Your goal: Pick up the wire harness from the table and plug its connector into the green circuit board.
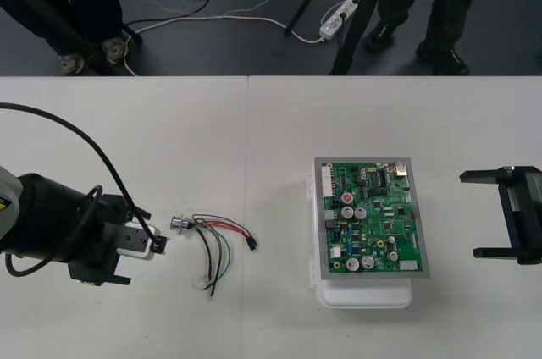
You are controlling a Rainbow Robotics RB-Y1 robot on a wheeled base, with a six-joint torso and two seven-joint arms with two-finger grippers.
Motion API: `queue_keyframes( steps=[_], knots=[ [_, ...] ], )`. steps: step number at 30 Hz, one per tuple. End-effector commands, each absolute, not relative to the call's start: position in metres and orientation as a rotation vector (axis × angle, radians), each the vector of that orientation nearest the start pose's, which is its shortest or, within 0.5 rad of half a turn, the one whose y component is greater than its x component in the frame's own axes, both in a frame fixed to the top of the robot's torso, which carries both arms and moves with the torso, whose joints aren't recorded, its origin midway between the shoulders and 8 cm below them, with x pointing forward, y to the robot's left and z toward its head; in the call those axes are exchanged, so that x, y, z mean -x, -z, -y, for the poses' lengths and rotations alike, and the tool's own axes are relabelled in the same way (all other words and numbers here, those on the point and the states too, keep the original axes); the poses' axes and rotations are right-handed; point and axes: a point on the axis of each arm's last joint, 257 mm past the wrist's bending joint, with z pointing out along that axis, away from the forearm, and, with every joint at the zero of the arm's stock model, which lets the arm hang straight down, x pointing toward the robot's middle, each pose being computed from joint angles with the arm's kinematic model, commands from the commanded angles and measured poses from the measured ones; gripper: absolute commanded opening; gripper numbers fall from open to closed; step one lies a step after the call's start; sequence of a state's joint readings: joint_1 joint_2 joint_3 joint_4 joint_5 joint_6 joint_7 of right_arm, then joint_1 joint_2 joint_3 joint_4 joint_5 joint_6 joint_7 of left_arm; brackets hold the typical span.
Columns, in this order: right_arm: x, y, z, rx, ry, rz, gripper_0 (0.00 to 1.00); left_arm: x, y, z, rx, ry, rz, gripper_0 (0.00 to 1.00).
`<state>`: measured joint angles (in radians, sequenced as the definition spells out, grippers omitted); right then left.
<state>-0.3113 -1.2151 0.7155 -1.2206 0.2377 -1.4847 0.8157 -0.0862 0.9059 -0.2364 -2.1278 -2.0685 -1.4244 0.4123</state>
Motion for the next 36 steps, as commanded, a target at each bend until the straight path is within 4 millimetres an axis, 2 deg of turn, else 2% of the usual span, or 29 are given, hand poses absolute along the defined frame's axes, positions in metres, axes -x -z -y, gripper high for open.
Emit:
queue_keyframes(
  steps=[1,5,13,20,25,36],
  knots=[
    [-0.336,0.147,0.254,1.393,-0.798,-0.991,1.00,-0.352,0.271,-0.203,2.756,0.097,2.337,1.00],
    [-0.340,0.146,0.251,1.369,-0.799,-0.984,1.00,-0.357,0.274,-0.199,2.740,0.181,2.348,1.00],
    [-0.334,0.145,0.243,1.326,-0.857,-0.942,1.00,-0.369,0.281,-0.188,2.713,0.329,2.359,1.00],
    [-0.325,0.155,0.241,1.330,-0.883,-0.951,1.00,-0.383,0.285,-0.178,2.687,0.509,2.364,1.00],
    [-0.327,0.160,0.240,1.340,-0.859,-0.951,1.00,-0.389,0.288,-0.170,2.673,0.620,2.365,1.00],
    [-0.329,0.164,0.228,1.333,-0.845,-0.917,1.00,-0.384,0.297,-0.163,2.530,0.561,2.395,1.00]
  ],
)
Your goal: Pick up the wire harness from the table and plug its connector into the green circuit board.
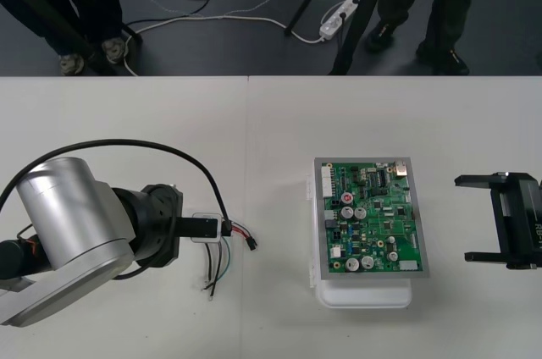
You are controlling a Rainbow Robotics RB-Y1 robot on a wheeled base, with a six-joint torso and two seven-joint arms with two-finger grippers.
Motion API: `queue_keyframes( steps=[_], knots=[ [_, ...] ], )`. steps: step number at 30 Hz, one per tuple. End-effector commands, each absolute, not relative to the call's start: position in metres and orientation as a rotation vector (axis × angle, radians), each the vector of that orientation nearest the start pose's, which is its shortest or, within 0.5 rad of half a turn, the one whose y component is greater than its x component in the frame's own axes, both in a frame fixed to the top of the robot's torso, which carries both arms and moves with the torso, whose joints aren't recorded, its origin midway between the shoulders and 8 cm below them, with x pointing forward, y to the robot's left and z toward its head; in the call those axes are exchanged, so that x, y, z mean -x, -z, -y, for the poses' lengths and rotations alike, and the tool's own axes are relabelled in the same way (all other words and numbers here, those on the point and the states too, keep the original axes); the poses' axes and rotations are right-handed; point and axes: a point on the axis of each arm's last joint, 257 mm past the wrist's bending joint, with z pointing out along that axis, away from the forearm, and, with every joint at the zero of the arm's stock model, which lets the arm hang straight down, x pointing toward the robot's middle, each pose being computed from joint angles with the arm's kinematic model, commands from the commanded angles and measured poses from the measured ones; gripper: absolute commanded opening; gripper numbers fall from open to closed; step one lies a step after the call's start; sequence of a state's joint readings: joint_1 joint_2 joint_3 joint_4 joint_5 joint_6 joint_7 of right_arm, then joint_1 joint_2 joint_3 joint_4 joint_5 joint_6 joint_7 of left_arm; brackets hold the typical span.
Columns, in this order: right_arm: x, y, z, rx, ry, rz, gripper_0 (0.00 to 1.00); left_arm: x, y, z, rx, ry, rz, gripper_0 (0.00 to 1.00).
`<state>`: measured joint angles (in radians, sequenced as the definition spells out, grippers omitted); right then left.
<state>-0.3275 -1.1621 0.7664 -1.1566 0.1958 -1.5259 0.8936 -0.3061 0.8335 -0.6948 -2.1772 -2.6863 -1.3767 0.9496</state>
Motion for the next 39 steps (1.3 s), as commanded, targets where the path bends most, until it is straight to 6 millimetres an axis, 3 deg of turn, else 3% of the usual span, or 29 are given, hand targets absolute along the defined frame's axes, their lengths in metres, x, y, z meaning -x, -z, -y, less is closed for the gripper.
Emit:
queue_keyframes(
  steps=[1,9,19,39],
  knots=[
    [-0.329,0.164,0.227,1.331,-0.847,-0.915,1.00,-0.385,0.298,-0.163,2.525,0.560,2.396,1.00],
    [-0.325,0.160,0.225,1.317,-0.880,-0.904,1.00,-0.396,0.316,-0.174,2.415,0.546,2.421,1.00],
    [-0.319,0.159,0.226,1.320,-0.903,-0.893,1.00,-0.401,0.323,-0.179,2.365,0.567,2.385,1.00],
    [-0.322,0.161,0.230,1.315,-0.893,-0.909,1.00,-0.414,0.340,-0.173,2.246,0.539,2.415,1.00]
  ],
)
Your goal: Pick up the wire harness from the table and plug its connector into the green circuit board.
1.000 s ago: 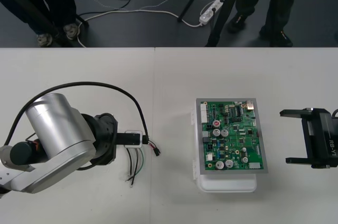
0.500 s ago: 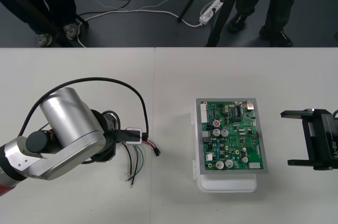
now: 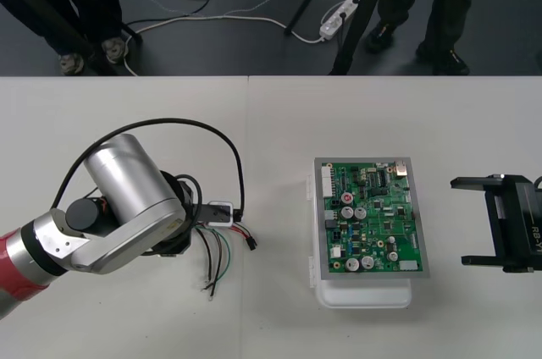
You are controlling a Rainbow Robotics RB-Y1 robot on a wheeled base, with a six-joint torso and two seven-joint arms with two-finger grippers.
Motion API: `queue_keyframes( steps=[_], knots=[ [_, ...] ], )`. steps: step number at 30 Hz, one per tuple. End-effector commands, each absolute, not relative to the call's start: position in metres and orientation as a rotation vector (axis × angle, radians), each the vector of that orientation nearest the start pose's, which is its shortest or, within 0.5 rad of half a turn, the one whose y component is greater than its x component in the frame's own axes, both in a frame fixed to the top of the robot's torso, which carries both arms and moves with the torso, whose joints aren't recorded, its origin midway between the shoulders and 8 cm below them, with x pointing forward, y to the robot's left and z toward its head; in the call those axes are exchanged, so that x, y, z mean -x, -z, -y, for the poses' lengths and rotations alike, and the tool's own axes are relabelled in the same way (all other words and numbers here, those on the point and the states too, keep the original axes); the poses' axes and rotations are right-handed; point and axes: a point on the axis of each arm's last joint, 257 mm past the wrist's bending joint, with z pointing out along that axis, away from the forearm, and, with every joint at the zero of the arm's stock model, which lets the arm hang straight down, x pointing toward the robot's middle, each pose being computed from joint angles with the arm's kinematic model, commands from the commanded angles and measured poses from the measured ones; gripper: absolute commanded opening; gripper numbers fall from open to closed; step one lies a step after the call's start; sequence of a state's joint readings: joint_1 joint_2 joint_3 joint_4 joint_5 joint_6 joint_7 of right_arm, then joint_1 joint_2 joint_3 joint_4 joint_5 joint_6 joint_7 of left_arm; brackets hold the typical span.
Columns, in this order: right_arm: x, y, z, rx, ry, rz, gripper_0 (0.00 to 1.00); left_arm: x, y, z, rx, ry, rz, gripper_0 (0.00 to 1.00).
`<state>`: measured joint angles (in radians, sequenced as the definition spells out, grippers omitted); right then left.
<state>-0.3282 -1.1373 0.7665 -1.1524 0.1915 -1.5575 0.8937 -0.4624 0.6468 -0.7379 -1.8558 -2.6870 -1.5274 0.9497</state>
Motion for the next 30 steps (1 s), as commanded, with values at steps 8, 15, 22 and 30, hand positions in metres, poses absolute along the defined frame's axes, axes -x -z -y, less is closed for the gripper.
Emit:
queue_keyframes(
  steps=[8,15,22,30],
  knots=[
    [-0.323,0.160,0.230,1.306,-0.895,-0.913,1.00,-0.415,0.352,-0.172,-1.992,-0.481,-2.165,1.00],
    [-0.323,0.160,0.230,1.306,-0.895,-0.913,1.00,-0.415,0.355,-0.172,-2.018,-0.500,-2.157,1.00],
    [-0.323,0.160,0.230,1.305,-0.897,-0.915,1.00,-0.415,0.355,-0.174,-2.033,-0.505,-2.150,1.00],
    [-0.323,0.160,0.230,1.303,-0.901,-0.918,1.00,-0.414,0.360,-0.180,-2.047,-0.513,-2.162,1.00]
  ],
)
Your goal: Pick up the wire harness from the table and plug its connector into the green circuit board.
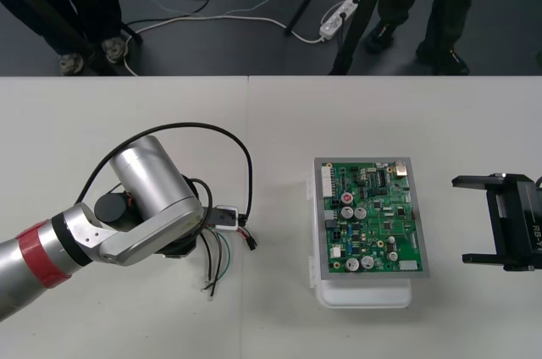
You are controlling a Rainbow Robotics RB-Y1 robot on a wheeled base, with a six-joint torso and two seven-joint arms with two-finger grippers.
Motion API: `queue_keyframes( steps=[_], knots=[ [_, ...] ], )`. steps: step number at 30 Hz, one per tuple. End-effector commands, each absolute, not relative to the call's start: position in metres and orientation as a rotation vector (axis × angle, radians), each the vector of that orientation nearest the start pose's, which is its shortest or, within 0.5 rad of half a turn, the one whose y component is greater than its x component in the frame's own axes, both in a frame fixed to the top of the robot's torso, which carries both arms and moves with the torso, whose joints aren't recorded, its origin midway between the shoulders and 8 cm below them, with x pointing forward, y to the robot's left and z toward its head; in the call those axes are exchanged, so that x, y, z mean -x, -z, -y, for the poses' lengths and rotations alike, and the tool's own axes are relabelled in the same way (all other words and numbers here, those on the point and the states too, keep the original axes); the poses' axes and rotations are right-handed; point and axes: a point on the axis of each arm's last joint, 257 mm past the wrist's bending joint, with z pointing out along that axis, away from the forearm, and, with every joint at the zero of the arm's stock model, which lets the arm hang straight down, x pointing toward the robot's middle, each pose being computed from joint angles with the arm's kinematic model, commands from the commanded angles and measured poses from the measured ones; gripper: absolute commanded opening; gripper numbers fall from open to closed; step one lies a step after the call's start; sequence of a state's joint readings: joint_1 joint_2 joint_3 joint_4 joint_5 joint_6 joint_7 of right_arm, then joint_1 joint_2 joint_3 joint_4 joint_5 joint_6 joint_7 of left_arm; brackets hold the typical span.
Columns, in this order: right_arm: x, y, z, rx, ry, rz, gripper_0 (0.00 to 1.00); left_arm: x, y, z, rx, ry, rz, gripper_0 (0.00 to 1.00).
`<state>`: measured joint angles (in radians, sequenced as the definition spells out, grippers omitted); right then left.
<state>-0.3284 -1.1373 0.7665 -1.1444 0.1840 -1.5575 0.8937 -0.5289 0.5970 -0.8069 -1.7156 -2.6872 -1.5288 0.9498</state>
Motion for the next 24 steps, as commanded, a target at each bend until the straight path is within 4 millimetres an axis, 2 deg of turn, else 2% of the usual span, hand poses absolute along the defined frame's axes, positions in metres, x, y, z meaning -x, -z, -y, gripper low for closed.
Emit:
queue_keyframes(
  steps=[1,12,24],
  knots=[
    [-0.323,0.160,0.230,1.303,-0.901,-0.918,1.00,-0.415,0.361,-0.181,-2.047,-0.514,-2.165,1.00],
    [-0.323,0.160,0.230,1.300,-0.907,-0.924,1.00,-0.422,0.375,-0.168,-2.030,-0.467,-2.147,1.00],
    [-0.324,0.160,0.231,1.297,-0.908,-0.927,1.00,-0.423,0.374,-0.160,-2.028,-0.453,-2.131,1.00]
  ],
)
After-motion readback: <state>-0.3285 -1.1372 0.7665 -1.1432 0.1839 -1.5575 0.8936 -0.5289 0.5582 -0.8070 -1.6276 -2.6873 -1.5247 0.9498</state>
